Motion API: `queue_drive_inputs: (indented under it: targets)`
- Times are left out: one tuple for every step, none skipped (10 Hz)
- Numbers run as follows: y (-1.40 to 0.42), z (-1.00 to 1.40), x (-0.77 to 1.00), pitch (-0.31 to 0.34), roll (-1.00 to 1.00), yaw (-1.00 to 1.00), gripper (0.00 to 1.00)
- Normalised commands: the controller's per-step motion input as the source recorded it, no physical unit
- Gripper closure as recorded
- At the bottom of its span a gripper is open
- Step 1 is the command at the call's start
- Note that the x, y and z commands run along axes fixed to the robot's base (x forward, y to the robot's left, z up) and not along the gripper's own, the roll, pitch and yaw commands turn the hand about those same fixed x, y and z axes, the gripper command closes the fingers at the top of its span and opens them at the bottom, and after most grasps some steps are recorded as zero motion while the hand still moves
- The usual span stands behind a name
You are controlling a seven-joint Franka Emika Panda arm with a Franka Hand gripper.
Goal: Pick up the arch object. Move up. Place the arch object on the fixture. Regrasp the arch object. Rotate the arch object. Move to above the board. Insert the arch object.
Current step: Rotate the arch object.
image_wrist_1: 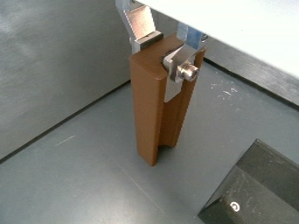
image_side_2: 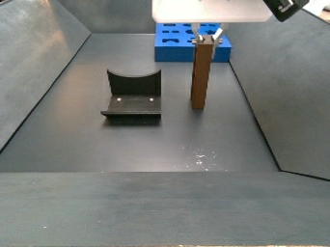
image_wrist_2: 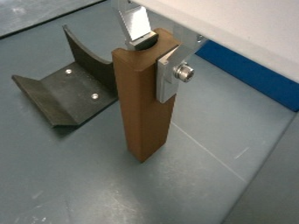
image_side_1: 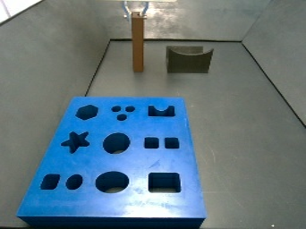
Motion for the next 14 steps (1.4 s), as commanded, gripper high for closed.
queue_drive_inputs:
  targets:
    - [0.02,-0.22,0.01,-0.064,-0.03,-0.04,1.0]
    - [0.02,-0.22,0.01,-0.064,-0.03,-0.04,1.0]
    - [0.02,-0.22,-0.01,-0.051,-0.03,-0.03,1.0]
    - [0.02,-0.22,0.0,-0.052,-0.03,-0.04,1.0]
    - [0.02,-0.22,0.0,-0.053,-0.03,-0.04,1.0]
    - [0.02,-0.22,0.0,-0.052,-0.03,-0.04,1.0]
    - [0.02,-0.22,0.0,-0.052,-0.03,-0.04,1.0]
    - [0.02,-0.22,0.0,-0.052,-0.03,-0.04,1.0]
    - [0.02,-0.22,0.0,-0.052,-0.03,-0.04,1.0]
    - [0.0,0.0,0.0,-0.052,-0.03,-0.04,0.0]
    - [0.0,1.0,0.0,-0.051,-0.03,-0.03,0.0]
    - [0.0,1.0,-0.02,-0.026,-0.04,-0.03,0.0]
    - [0.0,0.95,-0.04,0.003,-0.05,-0.03,0.0]
    - [0.0,0.79,-0.03,0.015,-0.06,-0.03,0.0]
